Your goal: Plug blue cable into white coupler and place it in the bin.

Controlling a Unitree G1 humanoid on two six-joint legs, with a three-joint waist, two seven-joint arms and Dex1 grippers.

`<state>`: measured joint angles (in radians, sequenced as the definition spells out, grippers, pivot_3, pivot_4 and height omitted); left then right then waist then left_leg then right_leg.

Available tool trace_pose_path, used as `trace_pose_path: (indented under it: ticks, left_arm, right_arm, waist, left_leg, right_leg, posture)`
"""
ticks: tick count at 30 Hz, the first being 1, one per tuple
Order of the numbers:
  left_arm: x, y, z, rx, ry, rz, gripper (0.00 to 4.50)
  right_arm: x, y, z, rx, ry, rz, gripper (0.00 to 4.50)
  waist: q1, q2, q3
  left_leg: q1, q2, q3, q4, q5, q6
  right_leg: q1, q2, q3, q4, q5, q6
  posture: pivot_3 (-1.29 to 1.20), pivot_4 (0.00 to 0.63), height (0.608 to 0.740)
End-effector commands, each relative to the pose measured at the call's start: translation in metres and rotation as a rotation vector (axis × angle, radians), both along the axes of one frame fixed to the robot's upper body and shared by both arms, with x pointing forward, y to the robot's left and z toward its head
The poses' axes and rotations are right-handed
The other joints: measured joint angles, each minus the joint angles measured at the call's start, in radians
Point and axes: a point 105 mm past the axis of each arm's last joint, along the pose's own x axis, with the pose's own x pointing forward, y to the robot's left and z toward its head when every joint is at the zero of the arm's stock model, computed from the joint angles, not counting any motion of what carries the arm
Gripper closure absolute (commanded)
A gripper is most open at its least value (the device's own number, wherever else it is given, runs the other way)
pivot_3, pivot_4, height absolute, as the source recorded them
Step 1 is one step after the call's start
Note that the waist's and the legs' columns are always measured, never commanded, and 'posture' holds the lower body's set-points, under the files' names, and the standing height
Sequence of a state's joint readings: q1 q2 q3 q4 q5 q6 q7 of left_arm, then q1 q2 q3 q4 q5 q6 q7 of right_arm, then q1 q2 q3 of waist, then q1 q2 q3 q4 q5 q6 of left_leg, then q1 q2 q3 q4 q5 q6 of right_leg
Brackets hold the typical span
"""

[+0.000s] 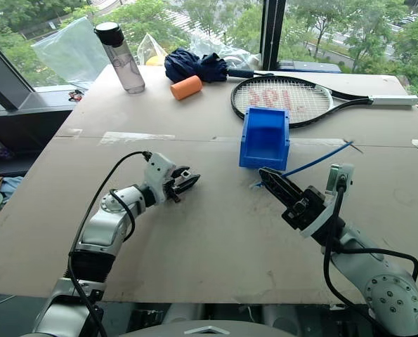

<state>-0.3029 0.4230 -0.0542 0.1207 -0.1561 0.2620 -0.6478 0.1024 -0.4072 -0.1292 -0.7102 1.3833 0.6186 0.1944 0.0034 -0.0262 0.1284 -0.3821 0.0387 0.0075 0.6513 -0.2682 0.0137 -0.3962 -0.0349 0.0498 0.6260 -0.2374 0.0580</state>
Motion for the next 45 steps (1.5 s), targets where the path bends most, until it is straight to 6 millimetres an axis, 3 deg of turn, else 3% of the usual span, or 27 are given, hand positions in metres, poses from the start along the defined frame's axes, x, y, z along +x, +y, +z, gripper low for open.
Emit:
trace_pose_path:
  ticks: [1, 5, 9, 13, 17, 31, 45]
  left_arm:
    - [0.001, -0.009, 0.017, -0.007, -0.058, -0.049, 3.9]
    - [-0.018, -0.035, 0.027, -0.074, -0.007, -0.328, 3.89]
    - [-0.036, -0.062, 0.023, -0.011, 0.068, -0.676, 3.89]
    - [-0.035, -0.078, 0.016, 0.086, 0.098, -0.879, 3.89]
    - [-0.036, -0.086, 0.008, 0.163, 0.125, -1.007, 3.89]
    - [-0.031, -0.094, 0.001, 0.257, 0.116, -1.084, 3.89]
    - [-0.03, -0.101, 0.004, 0.249, 0.099, -1.078, 3.89]
  right_arm:
    - [-0.004, -0.001, 0.012, -0.012, -0.062, -0.004, 4.5]
    - [0.0, 0.004, 0.01, -0.152, -0.116, 0.039, 4.5]
    - [0.016, 0.021, 0.001, -0.359, -0.207, 0.15, 4.5]
    - [0.03, 0.039, -0.021, -0.566, -0.293, 0.279, 4.5]
    - [0.045, 0.049, -0.036, -0.639, -0.334, 0.327, 4.5]
    - [0.052, 0.066, -0.057, -0.717, -0.383, 0.401, 4.5]
    - [0.048, 0.061, -0.11, -1.068, -0.391, 0.533, 4.5]
  waist:
    - [0.0, 0.0, 0.0]
    - [0.0, 0.0, 0.0]
    - [-0.005, 0.001, 0.0]
    - [-0.005, 0.001, 0.0]
    - [-0.008, 0.001, 0.0]
    - [-0.011, 0.0, 0.0]
    - [-0.01, 0.0, -0.002]
  left_leg:
    - [0.0, 0.0, 0.0, 0.0, 0.0, 0.0]
    - [0.0, 0.0, 0.0, 0.0, 0.0, 0.0]
    - [0.001, -0.001, 0.001, 0.001, 0.0, 0.0]
    - [0.0, -0.001, 0.001, 0.001, 0.0, 0.0]
    - [-0.001, -0.001, 0.001, 0.001, 0.0, 0.0]
    - [-0.001, -0.001, 0.0, 0.002, 0.0, 0.001]
    - [0.0, -0.001, 0.0, 0.002, 0.0, 0.001]
  right_leg:
    - [0.0, 0.0, 0.0, 0.0, 0.0, 0.0]
    - [0.0, 0.0, 0.0, 0.0, -0.002, -0.003]
    - [0.0, 0.0, 0.001, 0.0, -0.002, -0.004]
    - [0.0, 0.001, 0.001, 0.0, -0.002, -0.004]
    - [0.0, 0.002, 0.001, -0.001, -0.002, -0.003]
    - [-0.001, 0.002, 0.0, 0.0, 0.0, 0.0]
    - [0.001, 0.002, 0.0, 0.0, 0.0, 0.0]
  posture:
    - [0.0, 0.15, 0.74]
    - [0.0, 0.15, 0.74]
    - [0.0, 0.15, 0.74]
    - [0.0, 0.15, 0.74]
    - [0.0, 0.15, 0.74]
    - [0.0, 0.15, 0.74]
    - [0.0, 0.15, 0.74]
